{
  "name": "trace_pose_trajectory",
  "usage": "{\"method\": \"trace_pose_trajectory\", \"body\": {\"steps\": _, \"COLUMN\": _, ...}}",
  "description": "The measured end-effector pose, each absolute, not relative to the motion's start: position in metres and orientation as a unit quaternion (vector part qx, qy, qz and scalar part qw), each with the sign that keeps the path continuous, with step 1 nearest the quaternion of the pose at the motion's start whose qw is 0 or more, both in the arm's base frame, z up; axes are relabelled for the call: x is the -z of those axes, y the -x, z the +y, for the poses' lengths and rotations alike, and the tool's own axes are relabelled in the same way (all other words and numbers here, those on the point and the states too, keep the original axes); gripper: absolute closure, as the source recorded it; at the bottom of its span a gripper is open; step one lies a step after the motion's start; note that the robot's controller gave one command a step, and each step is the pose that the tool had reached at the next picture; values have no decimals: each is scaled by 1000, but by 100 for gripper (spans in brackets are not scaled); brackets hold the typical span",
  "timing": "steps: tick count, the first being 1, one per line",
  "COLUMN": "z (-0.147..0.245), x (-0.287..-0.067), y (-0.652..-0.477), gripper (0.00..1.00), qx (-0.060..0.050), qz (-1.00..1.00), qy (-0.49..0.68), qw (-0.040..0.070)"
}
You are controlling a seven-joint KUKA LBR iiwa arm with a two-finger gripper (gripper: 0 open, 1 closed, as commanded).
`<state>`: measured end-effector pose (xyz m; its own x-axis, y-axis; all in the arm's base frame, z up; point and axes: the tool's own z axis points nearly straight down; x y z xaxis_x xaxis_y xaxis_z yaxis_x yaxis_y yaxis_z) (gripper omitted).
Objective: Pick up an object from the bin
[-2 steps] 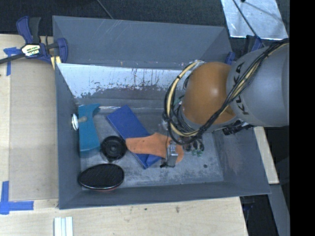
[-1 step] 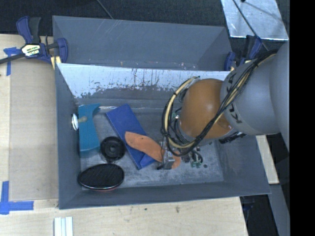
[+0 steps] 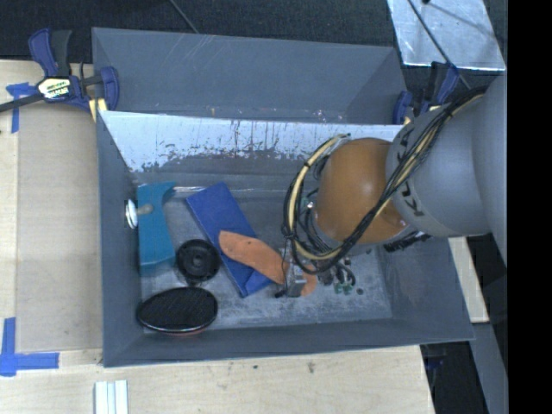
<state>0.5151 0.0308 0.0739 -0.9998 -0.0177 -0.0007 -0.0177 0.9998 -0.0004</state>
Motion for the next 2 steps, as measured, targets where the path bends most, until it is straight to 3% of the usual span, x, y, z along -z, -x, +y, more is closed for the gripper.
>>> {"method": "trace_pose_trajectory", "body": {"steps": 1, "z": 50, "x": -159, "y": -529, "gripper": 100, "qx": 0, "qz": 996, "qy": 86, "qw": 1}}
{"method": "trace_pose_trajectory", "body": {"steps": 2, "z": 50, "x": -159, "y": -529, "gripper": 100, "qx": 0, "qz": 996, "qy": 85, "qw": 1}}
